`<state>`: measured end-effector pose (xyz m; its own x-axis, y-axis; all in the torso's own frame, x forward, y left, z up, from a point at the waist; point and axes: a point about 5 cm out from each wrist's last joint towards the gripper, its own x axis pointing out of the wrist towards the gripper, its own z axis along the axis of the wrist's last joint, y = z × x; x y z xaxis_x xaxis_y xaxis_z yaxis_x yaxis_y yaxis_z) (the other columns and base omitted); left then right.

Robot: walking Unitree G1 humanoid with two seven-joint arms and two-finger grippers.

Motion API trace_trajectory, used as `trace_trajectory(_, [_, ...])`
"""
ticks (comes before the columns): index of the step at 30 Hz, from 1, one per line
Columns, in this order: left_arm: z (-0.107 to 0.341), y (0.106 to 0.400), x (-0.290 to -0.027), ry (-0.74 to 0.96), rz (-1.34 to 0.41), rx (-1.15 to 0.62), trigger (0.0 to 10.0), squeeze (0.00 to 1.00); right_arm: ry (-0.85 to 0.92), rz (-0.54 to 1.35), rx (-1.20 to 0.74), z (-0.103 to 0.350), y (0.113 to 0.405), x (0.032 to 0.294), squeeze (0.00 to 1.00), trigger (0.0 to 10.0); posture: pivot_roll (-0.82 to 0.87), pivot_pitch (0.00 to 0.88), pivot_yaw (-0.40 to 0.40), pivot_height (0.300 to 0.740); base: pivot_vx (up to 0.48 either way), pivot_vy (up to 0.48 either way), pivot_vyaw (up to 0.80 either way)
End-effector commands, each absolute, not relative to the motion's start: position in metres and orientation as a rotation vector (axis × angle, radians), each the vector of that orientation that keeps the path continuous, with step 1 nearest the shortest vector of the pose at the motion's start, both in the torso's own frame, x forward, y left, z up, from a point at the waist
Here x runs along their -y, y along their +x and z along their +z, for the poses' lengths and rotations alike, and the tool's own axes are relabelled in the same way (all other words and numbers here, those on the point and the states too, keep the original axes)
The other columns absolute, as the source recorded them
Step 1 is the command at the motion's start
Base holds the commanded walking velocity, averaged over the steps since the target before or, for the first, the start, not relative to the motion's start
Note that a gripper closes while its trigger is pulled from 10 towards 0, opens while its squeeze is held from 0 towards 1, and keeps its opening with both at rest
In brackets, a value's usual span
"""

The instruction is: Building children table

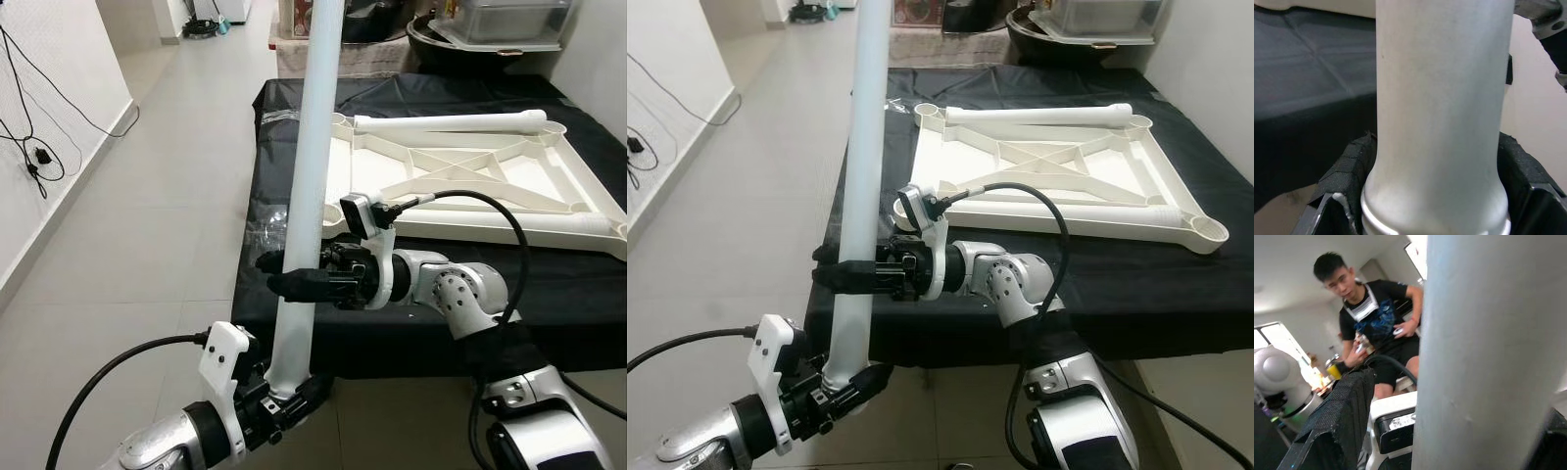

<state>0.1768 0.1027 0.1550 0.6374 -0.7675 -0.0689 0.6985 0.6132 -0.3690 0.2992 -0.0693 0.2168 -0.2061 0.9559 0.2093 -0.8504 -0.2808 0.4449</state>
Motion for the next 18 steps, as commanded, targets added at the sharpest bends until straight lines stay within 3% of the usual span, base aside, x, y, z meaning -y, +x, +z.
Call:
trace_trajectory(1, [0.157,0.1741,-0.1002,-0.324,-0.865,-0.227,10.0,0.0,0.499,1.821,-0.265,0.2185,0.2966,0.0657,0.0,10.0,0.03,0.113,0.006,0.74,0.0,0.0,0.0])
trace_trajectory(18, [0.1557,0.1719,-0.0947,-0.352,-0.882,-0.248,10.0,0.0,0.492,1.862,-0.303,0.2154,0.2935,0.064,0.0,10.0,0.02,0.124,0.006,0.74,0.0,0.0,0.0])
